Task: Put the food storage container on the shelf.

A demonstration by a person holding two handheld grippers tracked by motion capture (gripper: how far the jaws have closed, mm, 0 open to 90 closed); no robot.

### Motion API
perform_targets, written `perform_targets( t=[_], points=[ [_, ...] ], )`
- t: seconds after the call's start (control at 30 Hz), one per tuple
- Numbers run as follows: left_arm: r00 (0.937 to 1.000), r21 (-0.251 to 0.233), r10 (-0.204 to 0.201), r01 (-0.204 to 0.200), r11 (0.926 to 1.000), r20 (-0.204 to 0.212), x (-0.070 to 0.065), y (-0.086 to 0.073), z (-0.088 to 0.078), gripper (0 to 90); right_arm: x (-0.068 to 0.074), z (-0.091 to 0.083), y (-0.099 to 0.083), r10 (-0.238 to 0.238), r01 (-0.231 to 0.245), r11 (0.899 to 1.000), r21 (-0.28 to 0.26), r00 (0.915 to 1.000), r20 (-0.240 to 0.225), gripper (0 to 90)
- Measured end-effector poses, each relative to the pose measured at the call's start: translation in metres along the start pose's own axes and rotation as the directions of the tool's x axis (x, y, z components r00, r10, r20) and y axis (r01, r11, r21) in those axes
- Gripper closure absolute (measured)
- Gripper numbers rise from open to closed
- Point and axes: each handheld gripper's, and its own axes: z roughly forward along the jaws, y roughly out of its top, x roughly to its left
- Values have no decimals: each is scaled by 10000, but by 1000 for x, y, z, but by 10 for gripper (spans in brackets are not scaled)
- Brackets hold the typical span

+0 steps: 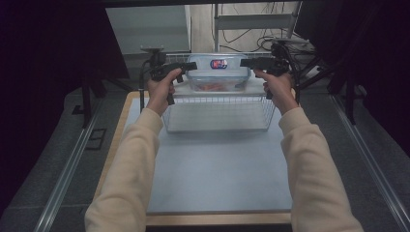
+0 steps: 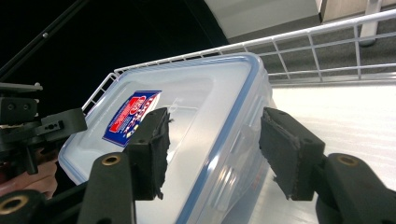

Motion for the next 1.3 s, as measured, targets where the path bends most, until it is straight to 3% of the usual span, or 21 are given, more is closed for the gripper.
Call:
perform_targets(
  t=[0.1,0.2,0.37,0.5,0.57,0.7,0.87,1.0,1.1,1.2,1.3],
  points=[
    [9999,-307,137,-139,9994,-82,-1,1,-2,295,2,-5,-2,-165,169,9995,-284,9998,121,396],
    [9965,-765,722,-753,9942,-425,-9,1,-12,264,4,-13,-4,-388,383,9981,-491,9992,-95,390],
    [9892,-829,1333,-1380,9870,-603,-19,-5,-29,248,8,-29,-14,-976,947,9935,-626,9942,-452,363],
    [9756,-417,1986,-2031,9783,-942,-25,-20,-43,251,8,-46,-28,-1607,1557,9854,-695,9842,-741,353],
    [9722,-197,2221,-2241,9744,-738,-29,-32,-49,250,7,-54,-36,-1816,1760,9821,-668,9792,-901,353],
    [9569,107,2788,-2789,9603,-815,-37,-52,-61,252,8,-69,-55,-2394,2340,9703,-608,9650,-1072,351],
    [9544,624,2975,-2956,9533,-247,-43,-85,-74,250,8,-78,-78,-2718,2693,9623,-373,9547,-1212,347],
    [9456,1004,3252,-3233,9409,-28,-45,-112,-77,250,4,-82,-100,-2744,2760,9611,-107,9495,-1519,342],
    [9479,1132,3182,-3177,9414,143,-42,-126,-78,251,0,-83,-119,-2612,2676,9634,129,9490,-1764,340],
    [9429,1357,3329,-3315,9336,127,-36,-146,-80,252,-5,-83,-138,-2522,2628,9643,328,9489,-1897,338],
    [9474,1577,3188,-3193,9344,291,-25,-170,-83,255,-13,-82,-164,-2494,2683,9607,718,9472,-2016,330]
  ],
)
